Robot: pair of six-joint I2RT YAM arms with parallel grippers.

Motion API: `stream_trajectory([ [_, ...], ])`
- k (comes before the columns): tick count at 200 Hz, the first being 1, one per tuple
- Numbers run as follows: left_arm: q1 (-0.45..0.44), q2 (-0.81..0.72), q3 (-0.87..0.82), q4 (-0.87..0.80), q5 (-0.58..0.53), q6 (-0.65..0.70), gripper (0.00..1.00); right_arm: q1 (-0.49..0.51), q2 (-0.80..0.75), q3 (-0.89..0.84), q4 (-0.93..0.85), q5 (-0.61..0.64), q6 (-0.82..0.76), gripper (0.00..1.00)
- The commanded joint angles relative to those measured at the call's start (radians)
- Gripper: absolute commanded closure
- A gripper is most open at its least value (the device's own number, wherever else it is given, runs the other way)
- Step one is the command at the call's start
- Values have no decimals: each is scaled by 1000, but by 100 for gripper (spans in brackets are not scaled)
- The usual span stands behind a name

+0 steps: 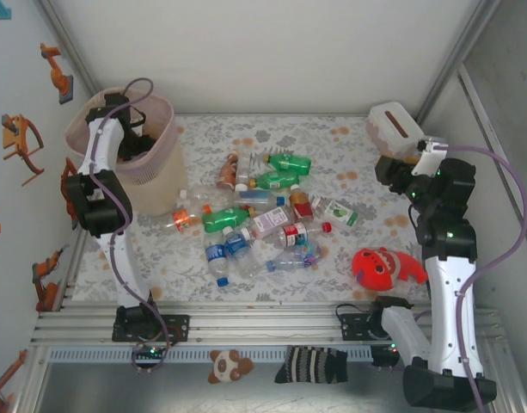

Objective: Put the plastic bottles in the bin

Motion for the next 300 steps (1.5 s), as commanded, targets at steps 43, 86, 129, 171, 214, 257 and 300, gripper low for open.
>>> stream_trajectory([
  [43, 5, 22, 96, -28, -10, -71, 35, 0, -29, 36, -17, -6, 6, 33],
  [86, 4, -74, 87, -29, 16, -75, 28, 0, -23, 36, -32, -35, 7, 33],
  [129, -2, -202, 51, -30, 44, -81, 27, 0, -12, 33, -36, -68, 14, 33],
  [171, -11, -337, 9, -35, 58, -85, 27, 1, -7, 23, -32, -82, 20, 33],
  [214, -33, -481, -46, -45, 73, -101, 28, 0, 1, 17, -22, -95, 32, 33],
  [257, -88, -635, -146, -45, 62, -113, 29, 0, 9, 11, -23, -100, 34, 33],
  [300, -176, -797, -286, -43, 3, -132, 31, 1, 19, 4, -34, -103, 21, 33],
])
